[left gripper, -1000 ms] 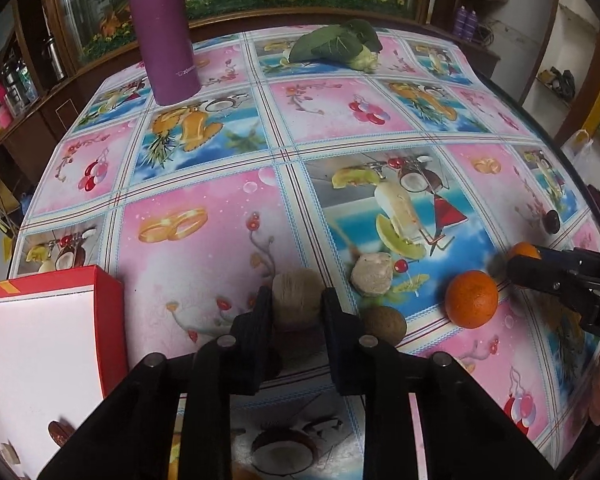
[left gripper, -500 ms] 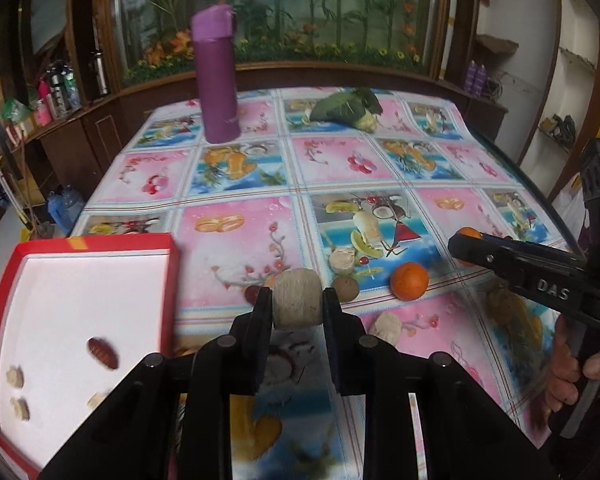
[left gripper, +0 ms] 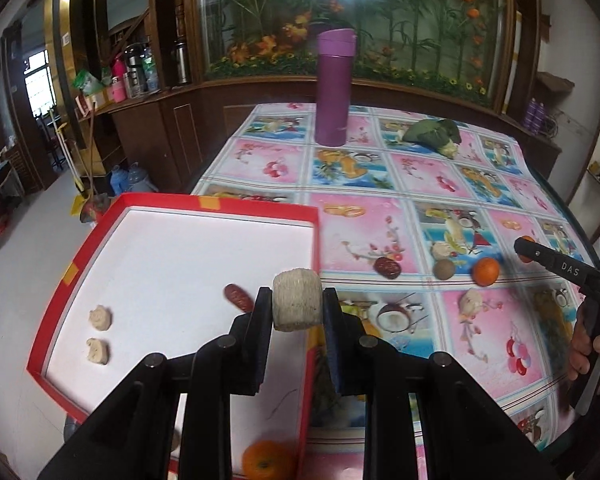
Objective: Organize fruits
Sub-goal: 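Carry the orange into the red-rimmed tray and release while the left tool releases its cake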
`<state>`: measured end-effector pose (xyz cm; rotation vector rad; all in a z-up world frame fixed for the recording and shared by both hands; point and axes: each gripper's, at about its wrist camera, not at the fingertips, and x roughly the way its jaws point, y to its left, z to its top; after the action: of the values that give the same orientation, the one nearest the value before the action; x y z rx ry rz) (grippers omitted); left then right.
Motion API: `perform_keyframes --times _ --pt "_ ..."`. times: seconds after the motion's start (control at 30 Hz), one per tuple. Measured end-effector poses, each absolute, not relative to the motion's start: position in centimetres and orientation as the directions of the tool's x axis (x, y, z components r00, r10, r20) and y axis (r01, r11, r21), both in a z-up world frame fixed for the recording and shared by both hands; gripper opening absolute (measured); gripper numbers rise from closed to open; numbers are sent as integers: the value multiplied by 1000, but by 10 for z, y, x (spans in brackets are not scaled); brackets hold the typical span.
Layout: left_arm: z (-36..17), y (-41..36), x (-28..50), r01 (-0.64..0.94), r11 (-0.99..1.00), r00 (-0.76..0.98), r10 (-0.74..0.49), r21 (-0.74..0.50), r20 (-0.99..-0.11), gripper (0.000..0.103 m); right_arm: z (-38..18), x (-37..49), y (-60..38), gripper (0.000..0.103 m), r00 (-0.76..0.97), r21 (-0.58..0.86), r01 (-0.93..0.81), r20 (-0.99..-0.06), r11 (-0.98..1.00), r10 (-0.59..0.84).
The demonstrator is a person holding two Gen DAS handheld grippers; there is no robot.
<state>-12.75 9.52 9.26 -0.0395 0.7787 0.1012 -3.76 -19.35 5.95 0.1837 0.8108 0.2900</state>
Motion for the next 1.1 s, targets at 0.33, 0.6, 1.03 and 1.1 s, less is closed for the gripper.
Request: perform_keyframes --times 0.33,0.6,1.03,1.1 --pt "98 139 -146 -195 980 727 119 -38 -676 24 66 -48 -177 32 721 217 -175 -636 960 275" --pt "94 176 -156 -255 964 724 141 -72 -675 24 76 -58 -93 33 639 378 -322 -590 868 494" --pt "94 238 -130 -374 928 674 271 -1 -687 24 95 -35 83 33 512 476 -462 -546 748 663" --pt "91 241 -122 -385 923 662 281 7 -694 24 84 -30 93 33 476 461 -472 -584 752 657"
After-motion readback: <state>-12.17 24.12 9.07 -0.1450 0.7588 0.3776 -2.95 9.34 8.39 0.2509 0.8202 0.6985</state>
